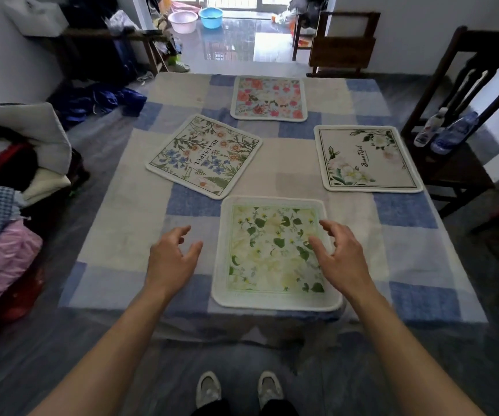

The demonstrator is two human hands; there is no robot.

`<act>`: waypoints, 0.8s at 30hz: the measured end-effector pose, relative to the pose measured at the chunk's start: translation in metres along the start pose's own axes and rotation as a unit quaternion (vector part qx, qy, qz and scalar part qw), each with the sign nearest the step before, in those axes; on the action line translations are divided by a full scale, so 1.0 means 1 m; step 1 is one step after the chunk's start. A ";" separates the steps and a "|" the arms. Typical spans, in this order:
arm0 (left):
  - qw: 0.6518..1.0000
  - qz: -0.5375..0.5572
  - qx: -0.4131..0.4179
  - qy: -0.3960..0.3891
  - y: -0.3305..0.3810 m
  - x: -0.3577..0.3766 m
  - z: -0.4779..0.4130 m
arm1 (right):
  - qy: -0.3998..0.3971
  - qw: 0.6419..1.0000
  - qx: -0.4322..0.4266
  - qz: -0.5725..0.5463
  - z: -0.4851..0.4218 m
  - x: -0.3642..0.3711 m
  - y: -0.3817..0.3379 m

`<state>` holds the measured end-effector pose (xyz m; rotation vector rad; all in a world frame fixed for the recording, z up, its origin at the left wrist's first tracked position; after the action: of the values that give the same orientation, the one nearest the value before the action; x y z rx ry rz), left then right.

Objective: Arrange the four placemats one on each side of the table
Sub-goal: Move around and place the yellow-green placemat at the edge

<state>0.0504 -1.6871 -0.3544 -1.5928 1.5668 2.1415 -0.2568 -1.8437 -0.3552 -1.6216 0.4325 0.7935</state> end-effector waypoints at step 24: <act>0.987 0.069 0.118 -0.086 -0.138 -0.206 -0.137 | 0.110 0.993 0.021 -0.027 0.084 0.174 -0.259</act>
<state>0.3179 -1.6190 -0.2905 -1.2280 1.8379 2.0016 0.0169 -1.6820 -0.2969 -1.6815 0.5560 0.5628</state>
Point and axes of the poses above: each hand's wrist, its own z-axis away from the middle knuckle, its own x-axis out of the palm, y = z × x, the point moved 9 cm from there along -z, towards the middle knuckle, and after that the axes turned 5 degrees about y, right-handed, at the moved point
